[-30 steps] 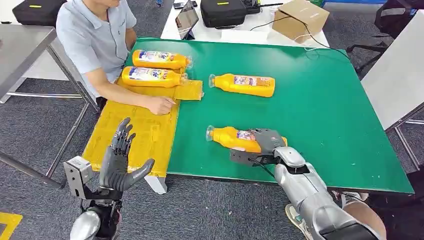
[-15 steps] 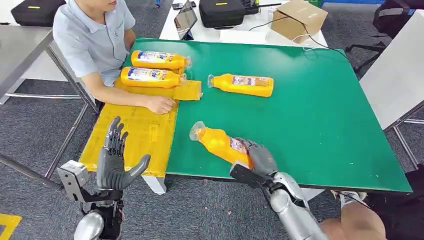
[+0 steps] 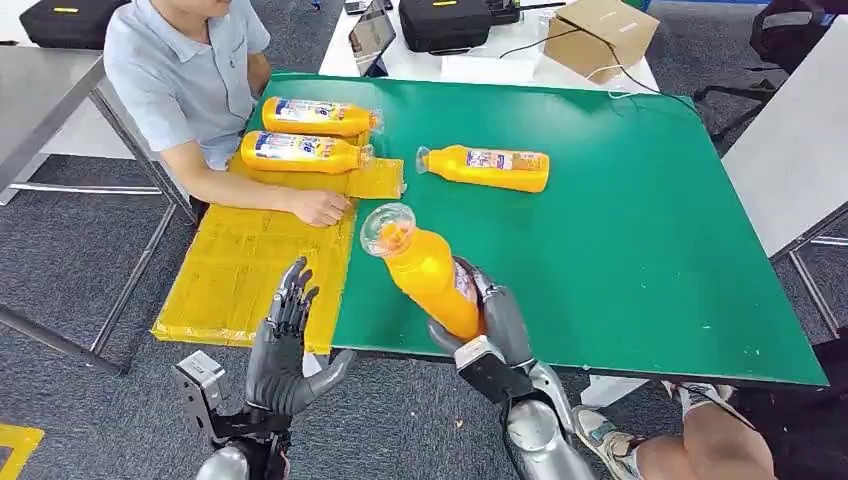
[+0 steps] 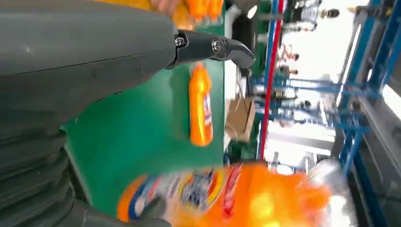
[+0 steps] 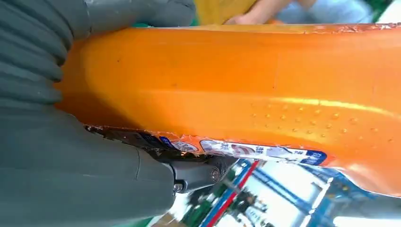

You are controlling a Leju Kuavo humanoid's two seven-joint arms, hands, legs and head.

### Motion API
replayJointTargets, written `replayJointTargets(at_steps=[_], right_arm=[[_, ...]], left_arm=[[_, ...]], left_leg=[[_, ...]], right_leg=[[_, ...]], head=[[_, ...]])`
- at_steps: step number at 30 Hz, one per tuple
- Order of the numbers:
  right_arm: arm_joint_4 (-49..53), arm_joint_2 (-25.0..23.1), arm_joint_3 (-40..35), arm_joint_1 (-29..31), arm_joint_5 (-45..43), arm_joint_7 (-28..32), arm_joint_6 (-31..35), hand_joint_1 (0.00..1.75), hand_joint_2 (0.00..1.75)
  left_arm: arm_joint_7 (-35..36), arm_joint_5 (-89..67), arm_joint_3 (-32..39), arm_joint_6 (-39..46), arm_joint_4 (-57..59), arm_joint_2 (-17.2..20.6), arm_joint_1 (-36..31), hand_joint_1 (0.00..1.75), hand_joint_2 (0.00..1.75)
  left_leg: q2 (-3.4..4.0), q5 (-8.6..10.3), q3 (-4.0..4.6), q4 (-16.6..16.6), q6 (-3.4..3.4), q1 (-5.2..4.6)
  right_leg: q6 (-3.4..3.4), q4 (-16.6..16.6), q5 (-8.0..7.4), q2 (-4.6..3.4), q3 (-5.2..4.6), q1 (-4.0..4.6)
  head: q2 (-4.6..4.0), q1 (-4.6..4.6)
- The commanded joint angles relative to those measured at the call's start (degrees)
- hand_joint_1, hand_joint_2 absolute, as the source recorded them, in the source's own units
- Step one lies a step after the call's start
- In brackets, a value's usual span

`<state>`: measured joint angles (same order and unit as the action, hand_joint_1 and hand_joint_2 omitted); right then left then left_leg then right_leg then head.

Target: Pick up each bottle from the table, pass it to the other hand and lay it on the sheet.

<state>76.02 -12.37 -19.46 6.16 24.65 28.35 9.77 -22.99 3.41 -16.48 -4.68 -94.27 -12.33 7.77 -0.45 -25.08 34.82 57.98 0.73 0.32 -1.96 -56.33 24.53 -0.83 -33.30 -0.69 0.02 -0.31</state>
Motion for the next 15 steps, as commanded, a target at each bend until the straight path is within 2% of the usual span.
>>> replayJointTargets(at_steps=[1, 6, 11, 15], right_arm=[[-12.1, 0.3, -8.2, 8.7, 1.3, -3.4, -3.6, 1.75, 1.75], [-20.2, -0.8, -11.1, 13.3, 4.0, -3.7, -5.2, 1.75, 1.75], [-27.0, -1.9, -14.6, 17.0, 6.1, -4.8, -6.8, 1.75, 1.75], [-30.0, -2.1, -16.6, 18.0, 9.0, -4.7, -4.8, 1.75, 1.75]], left_arm=[[1.1, 3.7, 1.2, -0.7, 6.4, -1.7, -3.7, 0.0, 1.75], [1.8, 6.7, 2.7, -0.8, 7.4, -2.2, -6.5, 0.0, 1.75], [0.5, 9.8, 2.3, -3.4, 5.7, -2.2, -6.6, 0.0, 1.75], [0.4, 9.7, 1.8, -3.8, 5.0, -1.7, -6.5, 0.0, 1.75]], left_leg=[[0.08, 0.0, -0.13, -0.1, -0.02, 0.03], [0.08, 0.04, -0.35, -0.2, 0.0, 0.01], [0.12, 0.03, -0.29, -0.1, 0.03, 0.02], [0.16, 0.0, -0.3, -0.1, 0.03, 0.03]], right_leg=[[0.04, 0.1, -0.03, -0.02, 0.14, 0.05], [0.08, 0.2, -0.03, 0.06, 0.38, 0.02], [0.09, 0.1, -0.01, 0.01, 0.32, -0.01], [0.08, 0.1, 0.01, -0.04, 0.32, 0.0]], head=[[0.0, 0.02], [0.0, 0.02], [0.0, 0.04], [0.0, 0.02]])
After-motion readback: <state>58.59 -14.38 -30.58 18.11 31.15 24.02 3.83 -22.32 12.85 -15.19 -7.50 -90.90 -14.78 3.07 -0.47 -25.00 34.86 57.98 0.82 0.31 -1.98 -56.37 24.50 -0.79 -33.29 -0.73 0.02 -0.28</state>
